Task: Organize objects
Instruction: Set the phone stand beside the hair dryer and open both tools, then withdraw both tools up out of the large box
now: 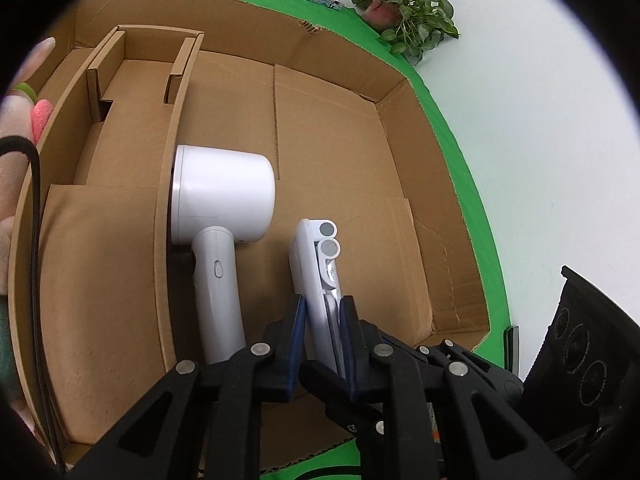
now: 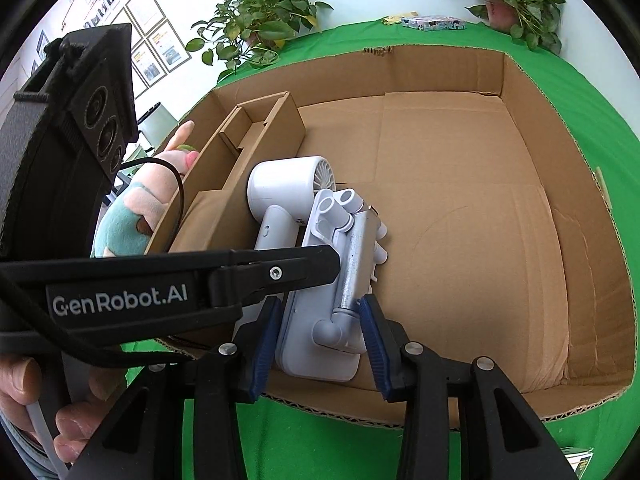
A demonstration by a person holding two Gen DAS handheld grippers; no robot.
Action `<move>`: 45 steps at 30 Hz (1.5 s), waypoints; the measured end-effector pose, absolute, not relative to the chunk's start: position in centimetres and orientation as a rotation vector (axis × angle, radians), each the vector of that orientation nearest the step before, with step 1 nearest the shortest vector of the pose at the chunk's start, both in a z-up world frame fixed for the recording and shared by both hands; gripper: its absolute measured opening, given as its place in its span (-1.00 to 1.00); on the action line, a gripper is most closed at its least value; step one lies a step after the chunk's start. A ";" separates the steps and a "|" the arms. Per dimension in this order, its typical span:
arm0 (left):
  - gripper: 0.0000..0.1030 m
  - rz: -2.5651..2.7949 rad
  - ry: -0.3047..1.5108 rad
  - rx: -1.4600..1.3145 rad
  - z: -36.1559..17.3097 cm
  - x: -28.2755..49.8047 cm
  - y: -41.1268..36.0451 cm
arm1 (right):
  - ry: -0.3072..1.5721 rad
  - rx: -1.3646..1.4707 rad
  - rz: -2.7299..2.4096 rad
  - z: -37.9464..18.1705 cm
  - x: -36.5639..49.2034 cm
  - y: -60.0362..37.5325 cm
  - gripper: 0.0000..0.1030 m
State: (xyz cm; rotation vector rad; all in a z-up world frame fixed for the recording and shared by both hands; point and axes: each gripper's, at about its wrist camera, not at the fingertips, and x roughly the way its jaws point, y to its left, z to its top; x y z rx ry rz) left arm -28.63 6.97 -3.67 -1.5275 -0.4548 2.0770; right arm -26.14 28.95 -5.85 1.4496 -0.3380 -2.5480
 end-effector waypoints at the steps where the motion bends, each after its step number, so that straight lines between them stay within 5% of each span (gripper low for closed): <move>1: -0.67 2.079 -0.452 -1.531 -3.7 -28.7 7.0 | -0.334 1.451 -2.547 -5.8 -26.2 28.9 -0.25; 28: -0.71 2.196 -0.519 -1.425 -0.9 -27.1 0.3 | -0.275 1.558 -2.553 -7.3 -27.7 27.3 -0.11; 39: -0.71 2.340 -0.358 -1.317 0.4 -25.1 0.3 | -0.285 1.520 -2.566 -7.1 -27.2 26.4 -0.15; 41: -0.69 2.399 -0.327 -1.275 0.8 -24.4 0.3 | -0.271 1.464 -2.626 -5.9 -26.2 26.6 -0.01; 43: -0.61 2.462 -0.301 -1.220 1.4 -23.3 0.1 | -0.280 1.388 -2.685 -4.6 -24.9 27.1 0.71; 45: -0.49 2.537 -0.261 -1.159 2.0 -21.9 0.1 | -0.295 1.299 -2.759 -3.3 -23.0 27.7 1.00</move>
